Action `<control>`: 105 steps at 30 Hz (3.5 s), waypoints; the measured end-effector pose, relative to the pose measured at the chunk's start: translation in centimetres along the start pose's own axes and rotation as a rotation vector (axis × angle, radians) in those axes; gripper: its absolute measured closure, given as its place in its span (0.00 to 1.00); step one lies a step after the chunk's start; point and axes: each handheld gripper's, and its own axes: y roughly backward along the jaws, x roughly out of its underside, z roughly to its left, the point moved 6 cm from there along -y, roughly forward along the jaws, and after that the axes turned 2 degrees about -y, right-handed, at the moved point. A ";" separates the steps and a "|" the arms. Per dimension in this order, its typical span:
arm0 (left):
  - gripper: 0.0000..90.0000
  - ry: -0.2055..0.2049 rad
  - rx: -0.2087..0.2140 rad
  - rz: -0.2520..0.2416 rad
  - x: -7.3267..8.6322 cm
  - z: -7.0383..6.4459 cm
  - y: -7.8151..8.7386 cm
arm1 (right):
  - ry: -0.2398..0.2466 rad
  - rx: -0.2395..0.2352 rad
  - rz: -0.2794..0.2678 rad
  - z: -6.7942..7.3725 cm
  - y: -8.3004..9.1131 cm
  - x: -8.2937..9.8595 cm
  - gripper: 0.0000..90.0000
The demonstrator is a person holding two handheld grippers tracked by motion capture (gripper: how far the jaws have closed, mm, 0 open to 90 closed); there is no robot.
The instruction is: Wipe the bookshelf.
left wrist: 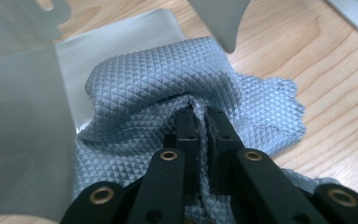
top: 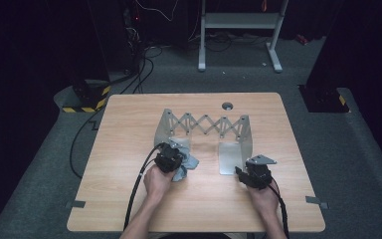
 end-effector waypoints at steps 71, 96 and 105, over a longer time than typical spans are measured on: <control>0.95 0.026 -0.082 -0.037 -3.6 1.7 -4.0 | 0.002 -0.002 -0.002 0.0 0.0 0.0 0.57; 0.94 -0.011 -0.096 -0.040 -3.4 2.1 -3.8 | 0.000 -0.001 -0.001 0.1 0.0 0.0 0.57; 0.94 0.000 -0.076 -0.053 -1.8 2.2 -1.7 | 0.000 -0.001 -0.001 0.1 0.0 0.0 0.57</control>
